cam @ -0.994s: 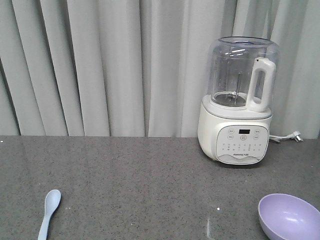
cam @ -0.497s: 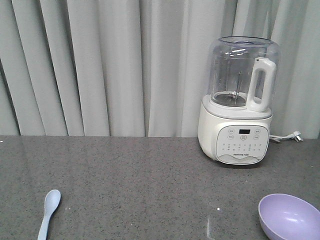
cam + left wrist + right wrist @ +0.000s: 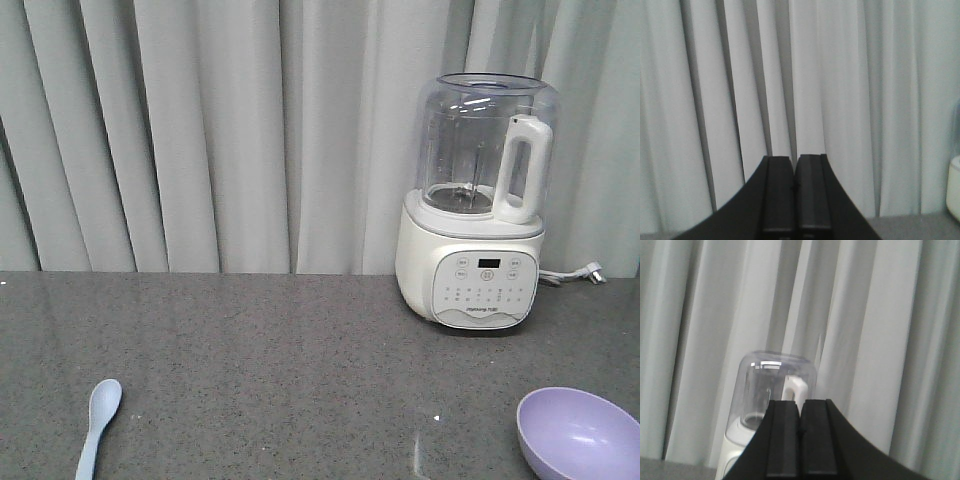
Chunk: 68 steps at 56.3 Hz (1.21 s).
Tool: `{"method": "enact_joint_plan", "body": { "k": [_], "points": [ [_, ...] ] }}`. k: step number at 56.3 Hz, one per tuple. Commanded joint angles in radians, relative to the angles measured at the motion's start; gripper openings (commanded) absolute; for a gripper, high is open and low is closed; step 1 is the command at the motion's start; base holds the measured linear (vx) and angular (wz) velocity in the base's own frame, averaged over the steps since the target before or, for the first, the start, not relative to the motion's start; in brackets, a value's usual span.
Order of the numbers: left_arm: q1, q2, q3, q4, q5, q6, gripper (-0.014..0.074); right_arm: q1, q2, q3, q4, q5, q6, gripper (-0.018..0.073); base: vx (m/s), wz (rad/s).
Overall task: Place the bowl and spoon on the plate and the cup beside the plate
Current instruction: 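Lower the left gripper onto the white spoon handle and grasp it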
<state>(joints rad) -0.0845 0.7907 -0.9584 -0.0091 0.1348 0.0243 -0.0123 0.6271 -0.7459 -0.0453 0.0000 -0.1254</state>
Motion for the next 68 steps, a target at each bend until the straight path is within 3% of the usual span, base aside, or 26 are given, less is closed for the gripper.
{"method": "enact_joint_plan", "body": {
  "k": [1,10,17,24,31,39,56,68],
  "points": [
    [-0.001,0.075,-0.041,-0.009,-0.087,0.001,-0.0003,-0.005,0.089,-0.036,0.001,-0.077,-0.009,-0.0008,0.0,0.0],
    [-0.001,0.15,-0.041,-0.009,-0.129,-0.001,0.0017,-0.005,0.157,-0.036,0.002,-0.072,0.012,0.0013,0.0,0.0],
    [-0.001,0.15,-0.041,-0.009,-0.127,-0.002,0.0109,-0.005,0.157,-0.036,0.002,-0.074,0.033,0.0098,0.0,0.0],
    [-0.001,0.15,-0.041,-0.009,-0.11,-0.002,0.028,-0.005,0.155,-0.036,0.002,-0.074,0.033,0.0274,0.0,0.0],
    [-0.001,0.15,-0.041,-0.01,-0.11,-0.005,0.048,-0.005,0.155,-0.036,0.002,-0.081,0.033,0.0507,0.0,0.0],
    [-0.001,0.15,-0.041,-0.1,-0.093,-0.13,0.0593,-0.005,0.155,-0.036,0.002,-0.088,0.032,0.0658,0.0,0.0],
    [-0.007,0.28,-0.108,-0.08,0.252,-0.109,0.0575,-0.005,0.155,-0.036,0.007,-0.092,0.032,0.062,0.0,0.0],
    [-0.102,0.487,-0.16,-0.077,0.384,-0.06,0.0575,-0.005,0.155,-0.036,0.009,-0.091,0.032,0.0571,0.0,0.0]
  ]
}}
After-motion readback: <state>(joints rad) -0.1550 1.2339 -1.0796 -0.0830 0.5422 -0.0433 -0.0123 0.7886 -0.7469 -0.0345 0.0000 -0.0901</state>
